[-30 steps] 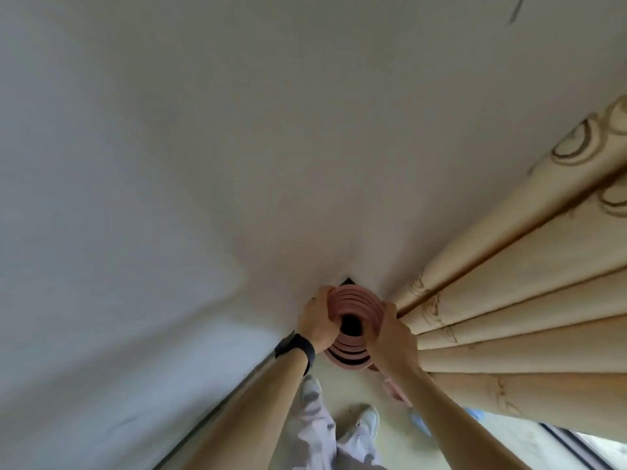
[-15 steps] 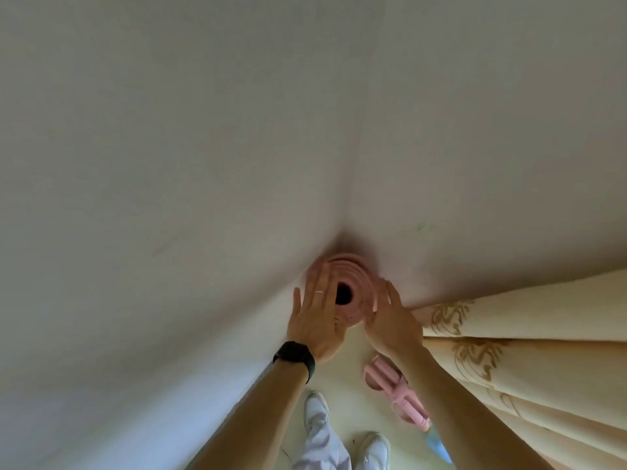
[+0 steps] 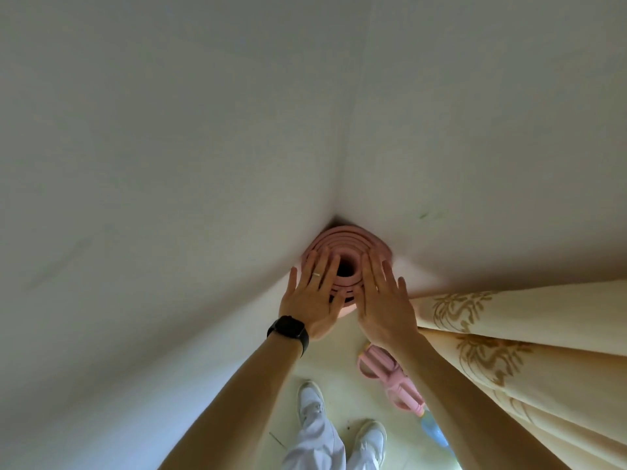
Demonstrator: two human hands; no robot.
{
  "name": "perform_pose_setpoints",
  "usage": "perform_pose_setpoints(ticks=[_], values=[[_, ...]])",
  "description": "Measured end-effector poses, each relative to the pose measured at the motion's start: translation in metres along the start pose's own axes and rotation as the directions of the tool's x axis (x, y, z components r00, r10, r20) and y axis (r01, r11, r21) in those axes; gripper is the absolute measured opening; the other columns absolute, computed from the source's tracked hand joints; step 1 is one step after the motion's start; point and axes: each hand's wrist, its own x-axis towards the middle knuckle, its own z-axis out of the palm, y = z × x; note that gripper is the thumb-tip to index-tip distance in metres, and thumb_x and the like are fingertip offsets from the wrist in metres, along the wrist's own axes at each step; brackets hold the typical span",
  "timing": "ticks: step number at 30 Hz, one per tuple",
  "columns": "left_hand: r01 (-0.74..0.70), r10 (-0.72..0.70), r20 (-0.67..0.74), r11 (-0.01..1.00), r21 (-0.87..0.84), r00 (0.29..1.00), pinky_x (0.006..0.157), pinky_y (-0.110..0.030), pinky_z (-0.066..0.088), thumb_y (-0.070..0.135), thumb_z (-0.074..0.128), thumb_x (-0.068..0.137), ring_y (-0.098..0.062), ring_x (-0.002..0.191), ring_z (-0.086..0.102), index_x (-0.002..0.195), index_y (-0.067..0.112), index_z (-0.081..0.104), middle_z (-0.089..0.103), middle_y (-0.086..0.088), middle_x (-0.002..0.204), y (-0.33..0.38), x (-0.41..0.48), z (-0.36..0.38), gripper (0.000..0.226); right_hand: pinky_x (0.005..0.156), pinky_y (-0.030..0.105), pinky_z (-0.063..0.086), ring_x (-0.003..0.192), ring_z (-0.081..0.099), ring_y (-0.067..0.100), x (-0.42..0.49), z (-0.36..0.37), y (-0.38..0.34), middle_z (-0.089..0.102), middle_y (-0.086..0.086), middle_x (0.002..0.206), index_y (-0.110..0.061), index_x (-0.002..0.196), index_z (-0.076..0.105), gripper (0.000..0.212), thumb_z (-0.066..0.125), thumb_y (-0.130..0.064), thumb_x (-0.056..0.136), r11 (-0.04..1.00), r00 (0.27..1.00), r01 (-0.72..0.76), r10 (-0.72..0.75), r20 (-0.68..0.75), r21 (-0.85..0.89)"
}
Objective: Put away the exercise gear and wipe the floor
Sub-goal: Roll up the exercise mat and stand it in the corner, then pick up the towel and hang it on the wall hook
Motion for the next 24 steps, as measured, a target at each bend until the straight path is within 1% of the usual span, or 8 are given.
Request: perform_pose_setpoints(ticks=[3, 7, 9, 11, 15, 17, 20, 24], values=[[0.010, -0.011, 0.079, 1.000, 0.019, 0.997, 0.124, -0.048, -0.002, 0.047, 0.013, 0.102, -0.020, 0.151, -0.016, 0.155, 0.025, -0.016, -0.017, 0.001, 0.164, 0.008, -0.007, -0.026, 0.065, 0.122, 0.054, 0.017, 0.154, -0.002, 0.027, -0.006, -0.025, -0.010, -0.008, 0.002, 0.167, -0.018, 0.159, -0.006, 0.066, 0.030, -0.026, 0.104, 0.999, 0.997, -0.032, 0.035, 0.073, -0.031], [0.121, -0.109, 0.121, 0.987, -0.102, 0.987, 0.124, -0.049, 0.005, 0.034, 0.037, 0.102, -0.022, 0.153, 0.003, 0.158, 0.023, -0.001, 0.011, -0.005, 0.165, 0.019, -0.046, -0.074, 0.068, 0.117, 0.050, 0.031, 0.149, 0.025, 0.025, -0.034, -0.072, -0.024, 0.026, 0.002, 0.162, -0.020, 0.156, 0.017, 0.058, 0.038, -0.024, 0.102, 1.000, 0.994, 0.000, 0.000, 0.110, 0.001], [0.187, -0.167, 0.153, 0.974, -0.130, 0.974, 0.124, -0.048, 0.005, 0.030, 0.038, 0.102, -0.024, 0.153, 0.002, 0.158, 0.021, -0.002, 0.009, -0.006, 0.166, 0.025, -0.071, -0.096, 0.069, 0.109, 0.043, 0.043, 0.137, 0.044, 0.021, -0.051, -0.095, -0.031, 0.043, -0.003, 0.151, -0.027, 0.148, 0.031, 0.052, 0.047, -0.022, 0.099, 0.998, 0.995, 0.035, -0.039, 0.087, 0.048], [0.242, -0.222, 0.130, 0.955, -0.172, 0.966, 0.124, -0.047, 0.005, 0.031, 0.039, 0.103, -0.028, 0.153, 0.000, 0.158, 0.022, -0.004, 0.004, -0.005, 0.166, 0.032, -0.102, -0.119, 0.071, 0.103, 0.033, 0.048, 0.126, 0.052, 0.013, -0.073, -0.122, -0.041, 0.049, -0.010, 0.144, -0.035, 0.142, 0.035, 0.053, 0.055, -0.021, 0.095, 0.990, 0.994, 0.092, -0.098, 0.053, 0.106], [0.304, -0.309, 0.014, 0.927, -0.218, 0.951, 0.124, -0.045, 0.005, 0.035, 0.036, 0.103, -0.026, 0.153, 0.001, 0.159, 0.025, 0.002, 0.007, -0.002, 0.166, 0.049, -0.166, -0.165, 0.066, 0.115, 0.035, 0.037, 0.142, 0.035, 0.011, -0.112, -0.163, -0.055, 0.037, -0.013, 0.154, -0.038, 0.148, 0.032, 0.055, 0.047, -0.035, 0.096, 0.970, 0.971, 0.232, -0.235, 0.043, 0.073], [0.330, -0.354, -0.088, 0.920, -0.210, 0.931, 0.124, -0.043, 0.005, 0.037, 0.035, 0.103, -0.022, 0.153, 0.002, 0.158, 0.026, 0.006, 0.010, 0.000, 0.166, 0.060, -0.204, -0.187, 0.064, 0.119, 0.029, 0.029, 0.143, 0.032, 0.008, -0.140, -0.194, -0.068, 0.038, -0.015, 0.154, -0.037, 0.146, 0.039, 0.047, 0.038, -0.042, 0.099, 0.946, 0.946, 0.325, -0.325, -0.008, 0.017], [0.386, -0.426, -0.258, 0.903, -0.190, 0.867, 0.124, -0.043, 0.004, 0.041, 0.035, 0.103, -0.020, 0.153, 0.001, 0.158, 0.028, 0.010, 0.013, 0.002, 0.165, 0.079, -0.268, -0.217, 0.062, 0.111, 0.015, 0.013, 0.140, 0.037, 0.010, -0.176, -0.241, -0.093, 0.048, -0.012, 0.148, -0.032, 0.138, 0.052, 0.038, 0.039, -0.041, 0.103, 0.890, 0.881, 0.455, -0.456, -0.124, -0.044], [0.506, -0.522, -0.469, 0.845, -0.172, 0.712, 0.124, -0.046, 0.006, 0.044, 0.037, 0.101, -0.021, 0.153, 0.001, 0.157, 0.030, 0.016, 0.017, 0.003, 0.164, 0.103, -0.375, -0.250, 0.061, 0.122, 0.031, 0.013, 0.152, 0.012, 0.012, -0.231, -0.287, -0.129, 0.029, -0.013, 0.160, -0.040, 0.147, 0.041, 0.046, 0.033, -0.050, 0.103, 0.791, 0.777, 0.611, -0.608, -0.165, -0.037]])
